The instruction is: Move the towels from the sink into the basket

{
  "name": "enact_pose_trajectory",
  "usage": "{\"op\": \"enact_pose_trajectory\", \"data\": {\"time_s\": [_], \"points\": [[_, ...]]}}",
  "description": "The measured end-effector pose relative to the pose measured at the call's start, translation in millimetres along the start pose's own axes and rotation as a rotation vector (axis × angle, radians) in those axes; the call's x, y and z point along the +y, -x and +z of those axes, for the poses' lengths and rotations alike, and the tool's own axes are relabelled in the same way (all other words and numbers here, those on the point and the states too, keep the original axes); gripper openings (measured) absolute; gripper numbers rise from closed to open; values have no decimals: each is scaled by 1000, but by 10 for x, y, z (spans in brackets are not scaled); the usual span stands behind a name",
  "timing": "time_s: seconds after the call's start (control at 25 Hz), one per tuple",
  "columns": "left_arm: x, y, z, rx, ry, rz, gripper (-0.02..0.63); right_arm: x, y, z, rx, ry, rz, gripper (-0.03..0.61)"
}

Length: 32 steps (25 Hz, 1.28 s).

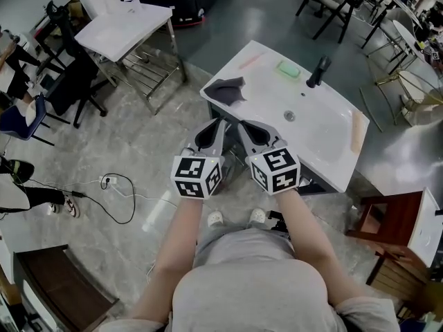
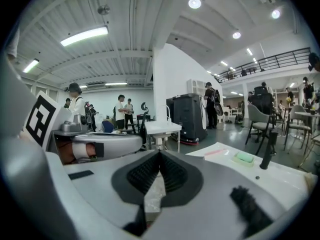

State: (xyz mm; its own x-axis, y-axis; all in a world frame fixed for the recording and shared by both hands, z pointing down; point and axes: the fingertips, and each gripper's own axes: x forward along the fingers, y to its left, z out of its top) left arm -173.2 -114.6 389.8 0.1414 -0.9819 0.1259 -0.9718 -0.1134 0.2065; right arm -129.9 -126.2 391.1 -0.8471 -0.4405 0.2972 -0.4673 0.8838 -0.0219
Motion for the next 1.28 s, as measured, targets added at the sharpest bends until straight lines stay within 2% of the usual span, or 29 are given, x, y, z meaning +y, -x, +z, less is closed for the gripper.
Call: {"op": "enact_pose_trajectory", "data": {"time_s": [0.76, 0.92, 1.28], "points": [[346, -299, -40, 42, 4, 12, 6, -281, -766, -110, 121, 46, 52, 21], [398, -405, -40, 49, 5, 8, 6, -299, -896, -166, 149, 36, 77, 99], [625, -654, -104, 74, 28, 17, 6, -461, -1264, -274, 201, 47, 95, 132]]}}
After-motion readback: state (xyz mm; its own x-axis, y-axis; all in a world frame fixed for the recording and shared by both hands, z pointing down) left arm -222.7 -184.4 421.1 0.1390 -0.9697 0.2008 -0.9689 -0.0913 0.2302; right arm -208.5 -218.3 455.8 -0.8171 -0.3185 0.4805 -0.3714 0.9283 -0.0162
